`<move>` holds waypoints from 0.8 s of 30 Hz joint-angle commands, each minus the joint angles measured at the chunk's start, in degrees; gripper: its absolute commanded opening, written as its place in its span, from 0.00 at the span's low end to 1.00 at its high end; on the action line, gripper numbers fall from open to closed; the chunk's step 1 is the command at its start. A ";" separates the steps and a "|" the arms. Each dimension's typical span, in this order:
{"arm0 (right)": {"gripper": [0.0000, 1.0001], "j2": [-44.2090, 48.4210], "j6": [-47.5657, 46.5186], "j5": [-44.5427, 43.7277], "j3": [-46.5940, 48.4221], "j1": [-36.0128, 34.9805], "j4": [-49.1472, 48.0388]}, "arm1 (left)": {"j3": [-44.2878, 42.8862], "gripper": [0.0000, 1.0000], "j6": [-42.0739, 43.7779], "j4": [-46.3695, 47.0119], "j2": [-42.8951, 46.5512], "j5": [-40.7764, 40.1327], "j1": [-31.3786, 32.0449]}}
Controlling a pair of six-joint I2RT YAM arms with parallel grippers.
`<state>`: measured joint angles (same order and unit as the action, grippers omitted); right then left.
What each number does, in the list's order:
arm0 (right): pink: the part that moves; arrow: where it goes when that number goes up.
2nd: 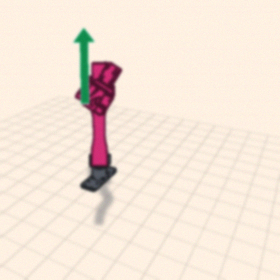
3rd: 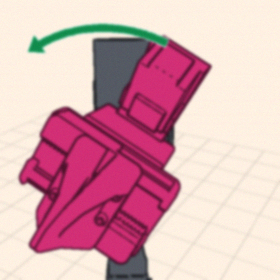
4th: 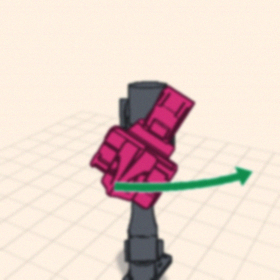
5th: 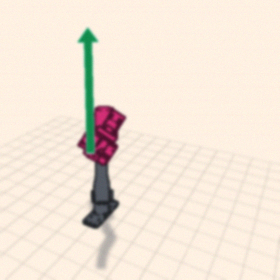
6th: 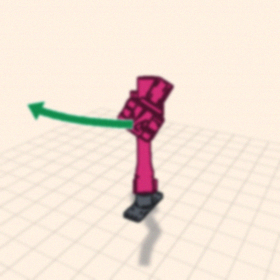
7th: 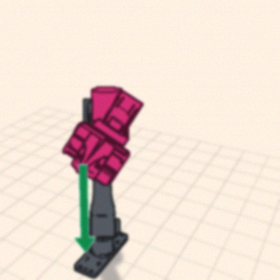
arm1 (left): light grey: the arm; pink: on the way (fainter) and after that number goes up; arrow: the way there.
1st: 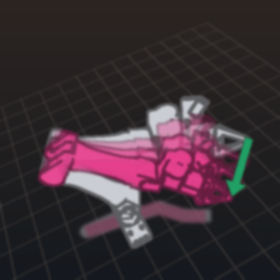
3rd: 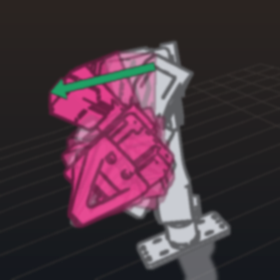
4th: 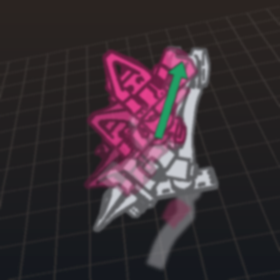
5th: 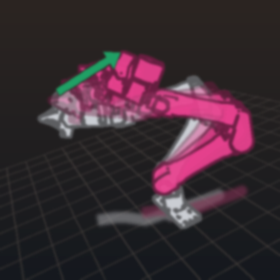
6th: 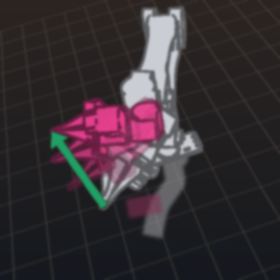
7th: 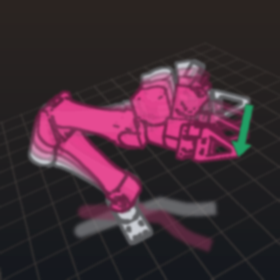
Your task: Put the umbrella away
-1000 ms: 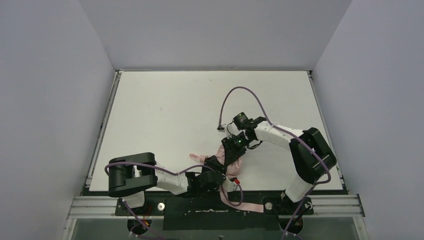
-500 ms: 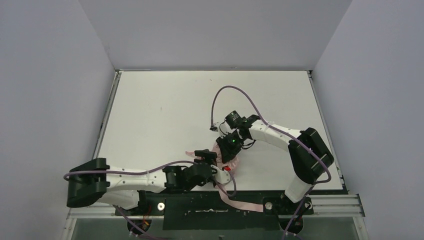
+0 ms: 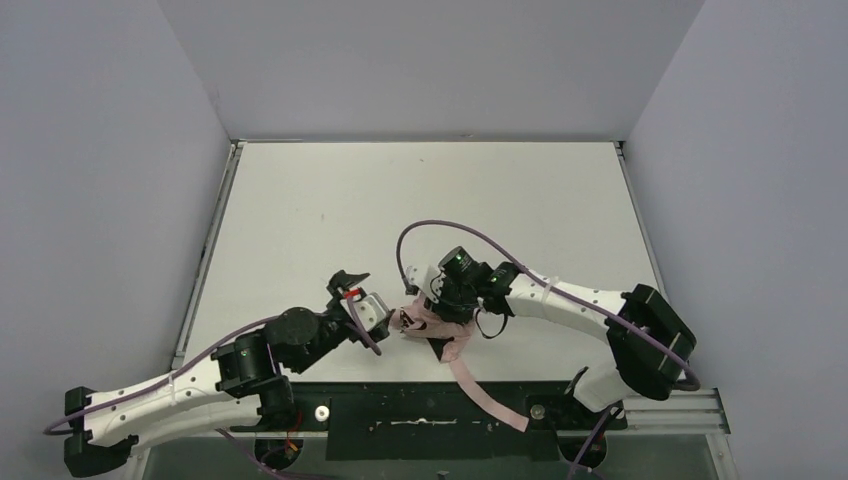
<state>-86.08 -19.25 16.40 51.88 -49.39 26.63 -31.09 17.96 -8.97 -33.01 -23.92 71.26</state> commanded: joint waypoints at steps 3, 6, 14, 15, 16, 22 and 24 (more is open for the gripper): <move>0.00 2.85 -19.14 -10.15 -9.43 -3.89 -7.36 | 0.08 0.80 -6.52 -3.38 0.27 10.90 -9.87; 0.00 5.46 -24.28 -8.34 -13.47 -4.99 -11.01 | -0.71 0.83 -9.14 -2.42 -3.74 20.01 -16.04; 0.00 10.67 -33.89 -9.75 -21.86 -6.20 -19.72 | -4.35 0.84 -15.93 1.71 -18.20 44.03 -31.05; 0.00 10.94 -34.58 -10.07 -22.29 -6.20 -20.34 | -5.20 0.84 -16.13 1.71 -20.40 46.22 -32.15; 0.00 11.18 -35.34 -10.56 -22.92 -6.29 -21.73 | -6.09 0.84 -16.19 1.46 -22.61 47.88 -32.94; 0.00 13.74 -38.98 -12.50 -27.08 -7.03 -28.79 | -11.18 0.84 -13.91 0.59 -34.48 55.26 -34.85; 0.00 14.20 -39.55 -12.67 -27.79 -7.25 -29.75 | -12.46 0.84 -13.27 0.71 -38.18 59.35 -34.96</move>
<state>-72.14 -55.59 7.05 26.92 -56.38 -3.07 -38.98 3.68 -10.68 -66.57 23.83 36.86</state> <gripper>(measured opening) 0.155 0.839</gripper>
